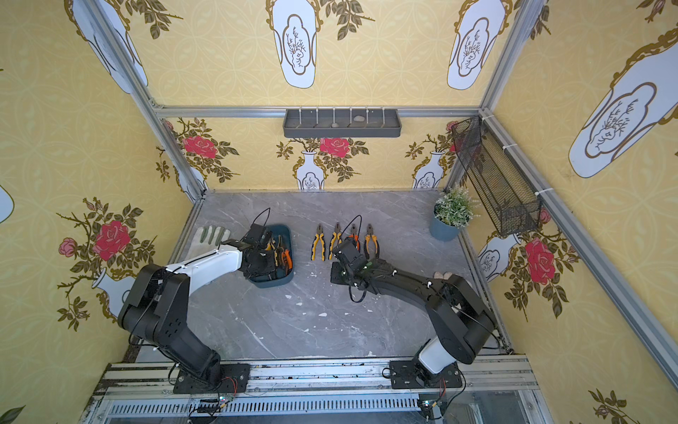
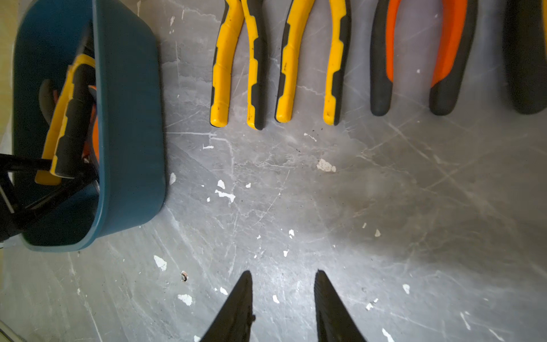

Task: Take the pliers out of the storage box
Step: Pick up the pliers from the storage box.

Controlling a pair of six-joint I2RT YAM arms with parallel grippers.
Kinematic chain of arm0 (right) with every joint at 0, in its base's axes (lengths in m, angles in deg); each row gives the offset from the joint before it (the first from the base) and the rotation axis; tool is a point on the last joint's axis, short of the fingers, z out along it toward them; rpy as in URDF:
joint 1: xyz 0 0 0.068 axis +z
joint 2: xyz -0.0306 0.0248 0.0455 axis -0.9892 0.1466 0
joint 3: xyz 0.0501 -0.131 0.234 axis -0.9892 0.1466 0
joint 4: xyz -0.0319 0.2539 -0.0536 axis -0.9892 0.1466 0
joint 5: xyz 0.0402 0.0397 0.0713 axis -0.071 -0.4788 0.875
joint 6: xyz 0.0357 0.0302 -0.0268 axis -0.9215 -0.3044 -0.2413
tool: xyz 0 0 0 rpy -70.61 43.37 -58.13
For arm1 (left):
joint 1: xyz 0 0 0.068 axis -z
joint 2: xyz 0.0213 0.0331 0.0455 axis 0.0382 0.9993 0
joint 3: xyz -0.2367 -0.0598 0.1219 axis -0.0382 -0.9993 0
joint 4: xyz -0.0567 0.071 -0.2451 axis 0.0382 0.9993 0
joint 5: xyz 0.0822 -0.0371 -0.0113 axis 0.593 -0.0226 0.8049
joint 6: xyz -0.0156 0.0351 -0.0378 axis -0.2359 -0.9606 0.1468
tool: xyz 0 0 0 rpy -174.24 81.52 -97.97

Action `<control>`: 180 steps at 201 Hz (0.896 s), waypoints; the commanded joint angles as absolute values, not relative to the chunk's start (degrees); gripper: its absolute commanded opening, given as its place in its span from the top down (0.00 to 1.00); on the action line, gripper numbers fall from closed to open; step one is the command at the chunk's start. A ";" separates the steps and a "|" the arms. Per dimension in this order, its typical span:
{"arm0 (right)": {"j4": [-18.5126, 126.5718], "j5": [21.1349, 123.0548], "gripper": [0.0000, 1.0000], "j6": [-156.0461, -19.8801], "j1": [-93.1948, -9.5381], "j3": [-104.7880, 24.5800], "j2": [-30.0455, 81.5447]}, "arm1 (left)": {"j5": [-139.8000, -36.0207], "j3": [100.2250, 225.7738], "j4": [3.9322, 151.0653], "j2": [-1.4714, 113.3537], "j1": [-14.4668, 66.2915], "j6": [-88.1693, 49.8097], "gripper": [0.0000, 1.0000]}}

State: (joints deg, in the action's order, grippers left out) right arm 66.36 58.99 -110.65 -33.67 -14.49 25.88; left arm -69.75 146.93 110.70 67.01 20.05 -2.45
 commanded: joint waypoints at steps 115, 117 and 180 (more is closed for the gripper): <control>64.59 58.31 0.64 -110.83 -33.19 -14.69 26.31 | -70.78 150.74 114.97 63.24 19.90 -5.64 0.88; 64.59 58.29 0.64 -110.83 -33.15 -14.57 26.28 | -70.87 150.79 114.88 63.40 19.84 -5.59 0.87; 64.57 58.04 0.64 -110.84 -33.15 -14.17 26.01 | -78.17 151.68 112.16 68.70 17.49 -5.91 0.81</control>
State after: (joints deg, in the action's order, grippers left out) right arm 66.40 58.80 -111.05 -33.28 -14.40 26.40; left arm -74.60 151.26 114.74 67.10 17.93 -5.31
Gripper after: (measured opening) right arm 0.364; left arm 0.191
